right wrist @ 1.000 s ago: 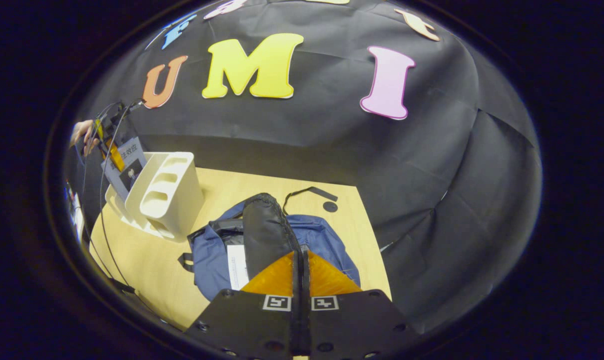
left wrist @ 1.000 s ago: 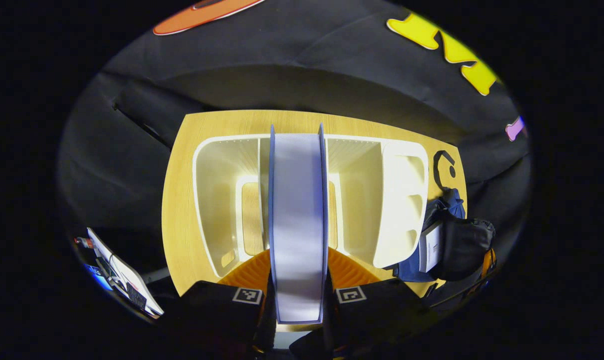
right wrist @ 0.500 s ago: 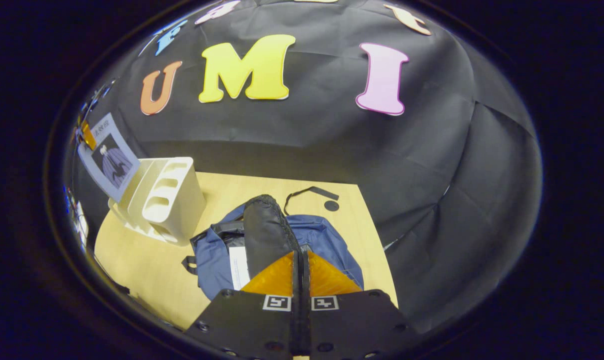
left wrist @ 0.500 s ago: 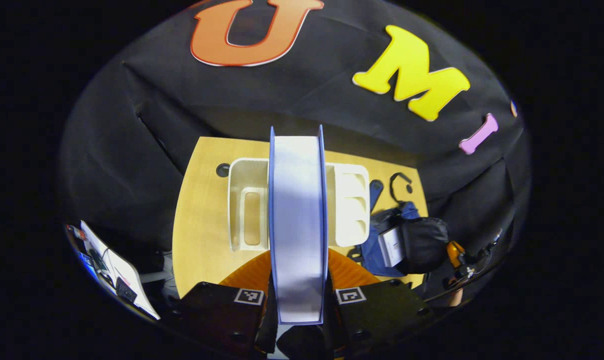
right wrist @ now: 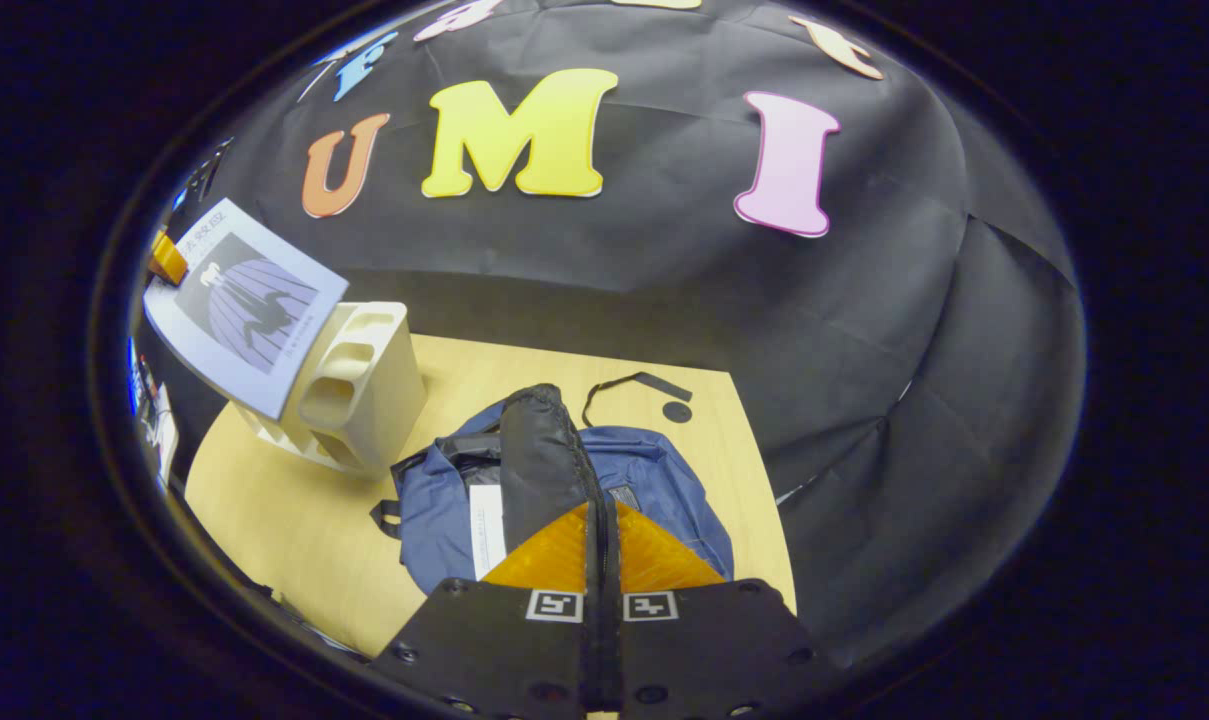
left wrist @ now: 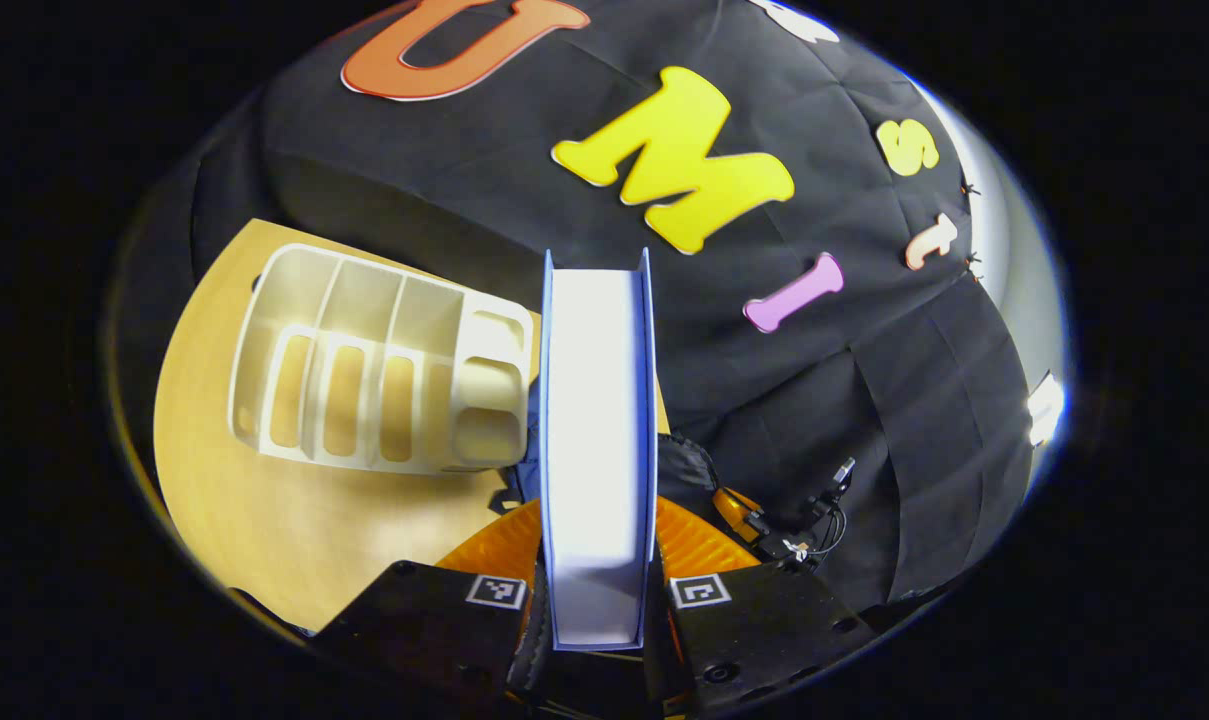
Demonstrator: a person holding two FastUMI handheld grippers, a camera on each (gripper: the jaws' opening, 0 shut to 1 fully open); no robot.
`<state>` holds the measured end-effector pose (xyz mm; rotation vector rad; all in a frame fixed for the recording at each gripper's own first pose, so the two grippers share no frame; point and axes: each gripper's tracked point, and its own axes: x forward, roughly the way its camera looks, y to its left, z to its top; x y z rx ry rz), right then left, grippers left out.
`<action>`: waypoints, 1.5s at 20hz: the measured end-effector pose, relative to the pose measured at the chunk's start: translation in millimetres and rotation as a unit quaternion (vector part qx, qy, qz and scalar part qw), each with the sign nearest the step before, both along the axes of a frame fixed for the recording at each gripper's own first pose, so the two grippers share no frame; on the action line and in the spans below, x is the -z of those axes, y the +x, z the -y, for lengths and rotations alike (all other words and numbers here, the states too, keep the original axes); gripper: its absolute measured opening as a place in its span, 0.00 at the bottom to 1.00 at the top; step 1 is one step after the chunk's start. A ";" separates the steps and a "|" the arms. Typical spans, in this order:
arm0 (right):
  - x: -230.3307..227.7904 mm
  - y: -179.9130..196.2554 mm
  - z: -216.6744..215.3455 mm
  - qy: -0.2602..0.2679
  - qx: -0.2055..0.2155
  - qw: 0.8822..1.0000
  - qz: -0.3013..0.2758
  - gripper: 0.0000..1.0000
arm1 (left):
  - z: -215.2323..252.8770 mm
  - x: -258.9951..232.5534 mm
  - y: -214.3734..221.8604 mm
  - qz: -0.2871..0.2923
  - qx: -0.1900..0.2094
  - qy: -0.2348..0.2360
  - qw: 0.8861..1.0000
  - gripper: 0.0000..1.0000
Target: Open the schoolbag, grab two books from the bookshelf and put them into the schoolbag.
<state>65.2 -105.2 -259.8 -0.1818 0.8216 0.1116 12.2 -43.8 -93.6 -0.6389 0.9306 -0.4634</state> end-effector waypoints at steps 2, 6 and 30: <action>0.3 0.0 1.8 -0.002 -0.007 1.000 0.000 0.00 | 34.7 19.7 -12.3 -0.017 0.009 -0.022 1.000 0.38; -0.8 1.1 8.1 -0.004 -0.011 1.000 -0.001 0.00 | 88.4 70.9 -26.0 -0.056 0.007 -0.056 0.997 0.43; 22.3 2.9 32.2 0.011 -0.009 0.999 -0.044 0.12 | 173.3 195.5 -6.3 -0.129 -0.018 -0.105 0.986 0.38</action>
